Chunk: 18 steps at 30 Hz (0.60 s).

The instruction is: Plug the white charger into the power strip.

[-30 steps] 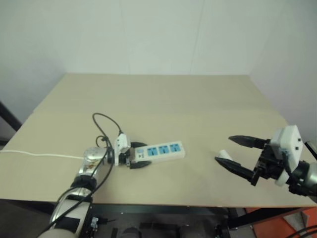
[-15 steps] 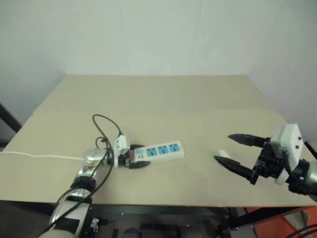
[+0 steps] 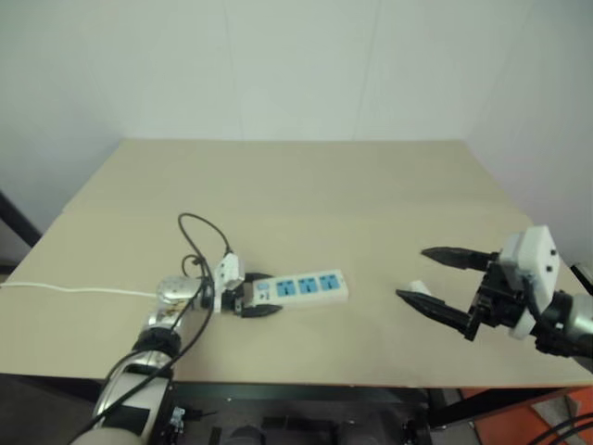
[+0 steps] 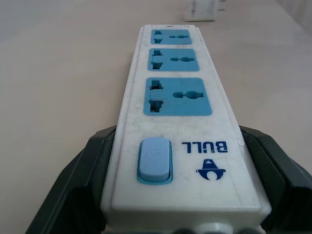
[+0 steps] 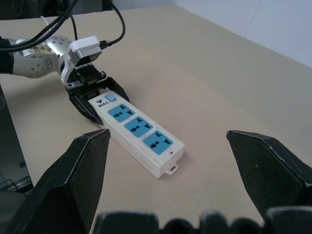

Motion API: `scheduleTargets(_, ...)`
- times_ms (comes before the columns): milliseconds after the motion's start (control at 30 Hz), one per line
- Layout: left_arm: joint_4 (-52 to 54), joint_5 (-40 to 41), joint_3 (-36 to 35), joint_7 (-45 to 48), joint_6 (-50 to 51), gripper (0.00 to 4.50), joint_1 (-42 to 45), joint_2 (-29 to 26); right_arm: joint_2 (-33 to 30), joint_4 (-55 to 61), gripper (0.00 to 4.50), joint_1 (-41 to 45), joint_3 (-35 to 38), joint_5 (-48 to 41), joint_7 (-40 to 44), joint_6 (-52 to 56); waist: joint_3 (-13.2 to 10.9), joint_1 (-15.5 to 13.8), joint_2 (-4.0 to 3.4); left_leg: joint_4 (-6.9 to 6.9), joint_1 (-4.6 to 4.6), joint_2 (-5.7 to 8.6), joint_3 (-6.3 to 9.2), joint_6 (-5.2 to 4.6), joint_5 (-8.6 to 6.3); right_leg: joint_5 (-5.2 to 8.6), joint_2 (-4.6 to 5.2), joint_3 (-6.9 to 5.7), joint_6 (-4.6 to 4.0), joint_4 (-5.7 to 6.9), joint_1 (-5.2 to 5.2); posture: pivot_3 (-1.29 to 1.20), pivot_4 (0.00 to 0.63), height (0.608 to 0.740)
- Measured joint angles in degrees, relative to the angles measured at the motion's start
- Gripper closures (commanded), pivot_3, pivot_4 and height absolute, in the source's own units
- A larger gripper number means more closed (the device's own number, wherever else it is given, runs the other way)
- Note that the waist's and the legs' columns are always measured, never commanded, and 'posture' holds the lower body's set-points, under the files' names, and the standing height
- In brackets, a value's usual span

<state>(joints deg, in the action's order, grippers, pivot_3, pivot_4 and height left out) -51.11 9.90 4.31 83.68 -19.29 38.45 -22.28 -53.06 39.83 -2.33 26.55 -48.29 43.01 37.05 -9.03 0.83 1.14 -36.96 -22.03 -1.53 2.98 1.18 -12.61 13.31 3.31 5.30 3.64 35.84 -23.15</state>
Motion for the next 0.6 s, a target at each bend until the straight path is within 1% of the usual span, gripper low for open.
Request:
scheduleTargets(200, -0.8, -0.7, 2.3, 6.1, -2.0, 1.20, 1.5, 2.1, -1.9, -3.6, 0.00, 2.7, -1.7, 1.7, 1.0, 0.3, 0.0, -0.2, 0.05, -0.01, -0.04, 0.04, 0.03, 0.00, 0.00, 0.00, 0.02, -0.02, 0.00, -0.02, -0.02, 0.00, 0.150, 0.740)
scheduleTargets(333, -2.3, -1.0, 3.7, 7.7, -3.1, 1.20, 2.8, 3.1, -2.4, -6.5, 0.00, 8.4, -3.3, 1.3, -2.2, 4.1, 0.0, -0.1, 0.06, -0.01, -0.05, 0.04, 0.05, 0.00, 0.00, 0.00, 0.02, -0.02, 0.00, 0.00, -0.04, 0.00, 0.150, 0.740)
scheduleTargets(467, -5.1, -1.8, 3.9, 7.5, -4.5, 1.20, 4.6, 3.8, -2.8, -9.0, 0.00, 19.0, -6.1, -1.1, -11.6, 15.1, 0.0, -0.1, 0.06, -0.01, -0.07, 0.06, 0.07, 0.00, 0.00, -0.01, 0.04, -0.02, -0.01, 0.00, -0.06, 0.00, 0.150, 0.740)
scheduleTargets(533, -5.9, -1.8, 3.8, 7.7, -4.7, 1.20, 5.0, 3.9, -2.4, -11.5, 0.00, 26.2, -7.6, -3.5, -17.9, 23.8, 0.0, -0.1, 0.06, 0.00, -0.07, 0.06, 0.10, 0.00, 0.00, -0.02, 0.05, -0.04, -0.03, 0.00, -0.06, 0.00, 0.150, 0.740)
scheduleTargets(600, -6.2, -2.1, 3.8, 7.6, -4.7, 1.20, 5.3, 3.8, 0.3, -15.7, 0.00, 35.0, -9.2, -4.2, -24.1, 33.8, 0.0, 0.0, 0.06, -0.02, -0.09, 0.06, 0.08, -0.01, 0.01, -0.06, 0.05, -0.01, -0.07, 0.02, -0.10, 0.00, 0.150, 0.740)
